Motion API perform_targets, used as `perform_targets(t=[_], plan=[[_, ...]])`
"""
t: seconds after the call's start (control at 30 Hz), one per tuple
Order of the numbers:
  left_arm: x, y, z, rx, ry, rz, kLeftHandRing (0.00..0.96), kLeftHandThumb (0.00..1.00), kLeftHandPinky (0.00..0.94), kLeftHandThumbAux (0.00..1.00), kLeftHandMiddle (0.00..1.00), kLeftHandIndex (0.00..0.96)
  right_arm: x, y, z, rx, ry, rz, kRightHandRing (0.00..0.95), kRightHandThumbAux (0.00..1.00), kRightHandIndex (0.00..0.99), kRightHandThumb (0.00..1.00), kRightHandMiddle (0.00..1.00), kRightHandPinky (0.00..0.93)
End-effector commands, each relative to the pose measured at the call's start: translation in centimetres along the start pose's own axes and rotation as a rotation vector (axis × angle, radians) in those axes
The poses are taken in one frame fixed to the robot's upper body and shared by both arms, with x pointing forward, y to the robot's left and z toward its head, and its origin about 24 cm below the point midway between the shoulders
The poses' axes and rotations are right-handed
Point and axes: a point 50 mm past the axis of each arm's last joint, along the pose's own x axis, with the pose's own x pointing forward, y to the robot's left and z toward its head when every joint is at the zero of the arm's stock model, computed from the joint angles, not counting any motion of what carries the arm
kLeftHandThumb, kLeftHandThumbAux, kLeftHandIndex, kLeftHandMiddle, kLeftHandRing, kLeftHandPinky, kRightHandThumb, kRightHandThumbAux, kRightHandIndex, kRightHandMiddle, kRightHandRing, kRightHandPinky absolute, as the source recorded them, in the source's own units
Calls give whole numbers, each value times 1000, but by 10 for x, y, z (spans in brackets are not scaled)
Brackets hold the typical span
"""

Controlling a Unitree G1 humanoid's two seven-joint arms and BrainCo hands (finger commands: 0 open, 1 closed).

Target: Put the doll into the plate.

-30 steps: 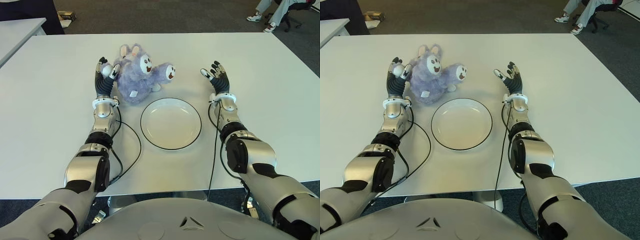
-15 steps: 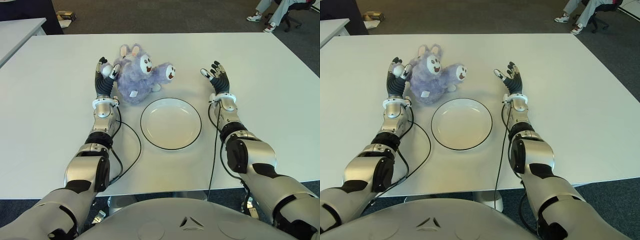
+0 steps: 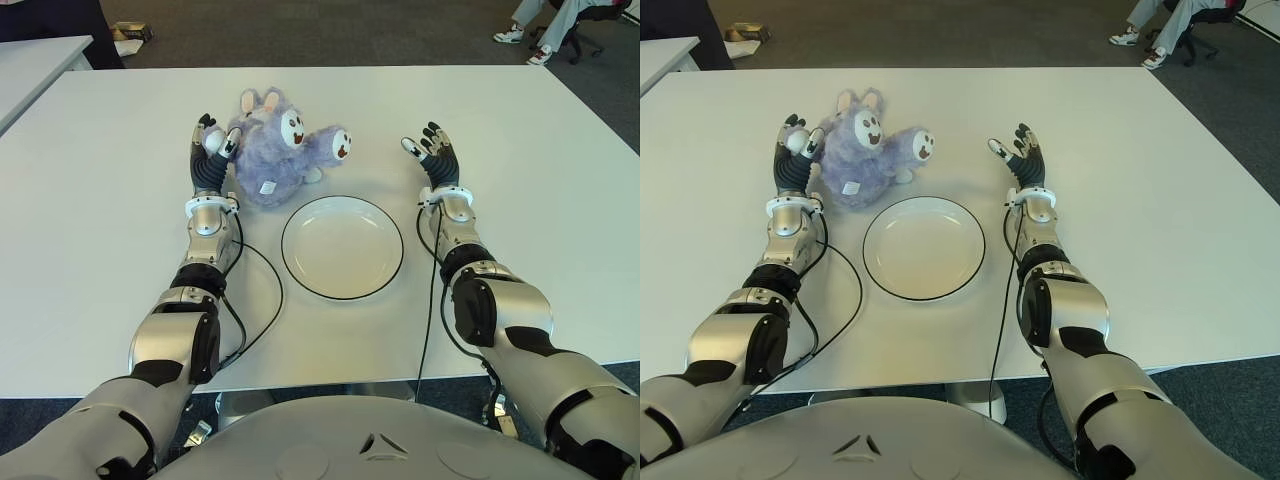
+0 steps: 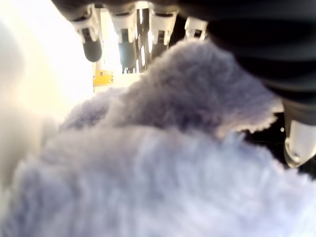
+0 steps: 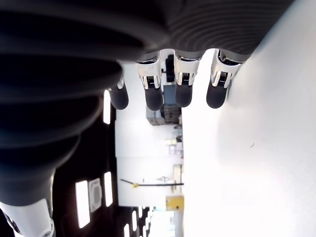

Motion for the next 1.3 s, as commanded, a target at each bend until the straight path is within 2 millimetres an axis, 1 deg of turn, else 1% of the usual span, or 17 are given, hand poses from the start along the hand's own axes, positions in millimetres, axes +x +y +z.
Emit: perform_targets(t=[0.03,0.63,0.97,1.3], plan=[[-41,-1,-51,25,197,-7,88,0,63,485,97,0,-23,1,-47,14,191,-2,25,664,18,59,31,30],[-40,2,-50,26,197,-9,89,0,63,483,97,0,-23,3,-46,7,186,-5,21,675,15,50,26,24],[-40,2,-51,30,199,-11,77,0,41,482,90,0,-23,2,-46,16,186,-6,24,653,19,68,29,32],[-40,2,-50,38,198,-14,73,0,40,480,88,0,-23,2,-46,26,184,-10,28,665,23,70,33,41]])
